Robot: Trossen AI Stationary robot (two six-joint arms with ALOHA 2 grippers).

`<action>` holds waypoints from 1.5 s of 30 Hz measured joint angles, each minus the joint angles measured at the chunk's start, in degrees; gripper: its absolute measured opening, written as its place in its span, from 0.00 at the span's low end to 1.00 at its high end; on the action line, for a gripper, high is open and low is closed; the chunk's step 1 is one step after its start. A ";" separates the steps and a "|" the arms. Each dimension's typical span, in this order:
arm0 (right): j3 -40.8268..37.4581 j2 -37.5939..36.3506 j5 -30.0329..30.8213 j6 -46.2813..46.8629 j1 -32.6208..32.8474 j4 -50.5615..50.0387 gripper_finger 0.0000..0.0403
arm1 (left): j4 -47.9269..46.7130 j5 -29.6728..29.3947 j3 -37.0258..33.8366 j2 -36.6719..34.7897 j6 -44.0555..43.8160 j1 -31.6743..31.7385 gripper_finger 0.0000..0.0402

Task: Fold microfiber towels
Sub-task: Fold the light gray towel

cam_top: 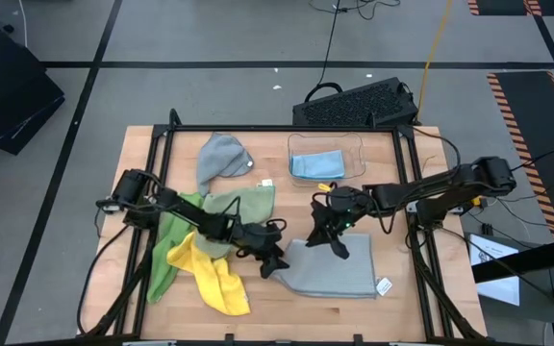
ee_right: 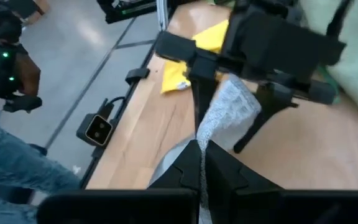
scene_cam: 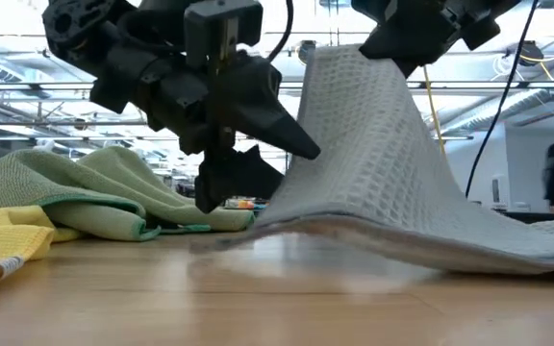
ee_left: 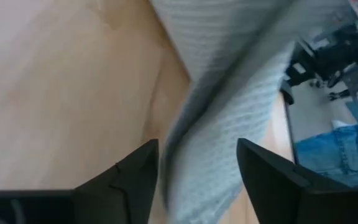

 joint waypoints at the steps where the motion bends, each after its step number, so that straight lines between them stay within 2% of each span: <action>1: 0.00 -0.54 0.63 -0.35 0.00 -0.68 0.00 | -0.17 0.00 0.01 0.00 0.27 0.23 0.51; 12: -0.02 -1.91 1.41 -0.52 -0.11 -2.25 0.00 | 4.37 0.20 0.01 0.00 1.09 0.83 0.25; 21: -0.02 -1.93 2.63 -0.86 -1.75 -2.36 0.00 | 4.41 1.09 0.01 0.02 -4.12 -0.85 0.12; 27: -0.02 -1.93 2.52 -1.19 -3.02 -2.36 0.00 | 3.72 -0.08 0.01 0.02 -9.75 -2.28 0.11; 36: -0.02 -1.93 2.52 -1.97 -3.10 -2.38 0.00 | 1.37 -0.65 0.01 0.04 -12.91 -3.28 0.11; 45: -0.02 -1.91 3.87 -1.96 -3.08 -2.50 0.00 | -3.17 -3.61 0.01 0.09 -15.91 -3.28 0.11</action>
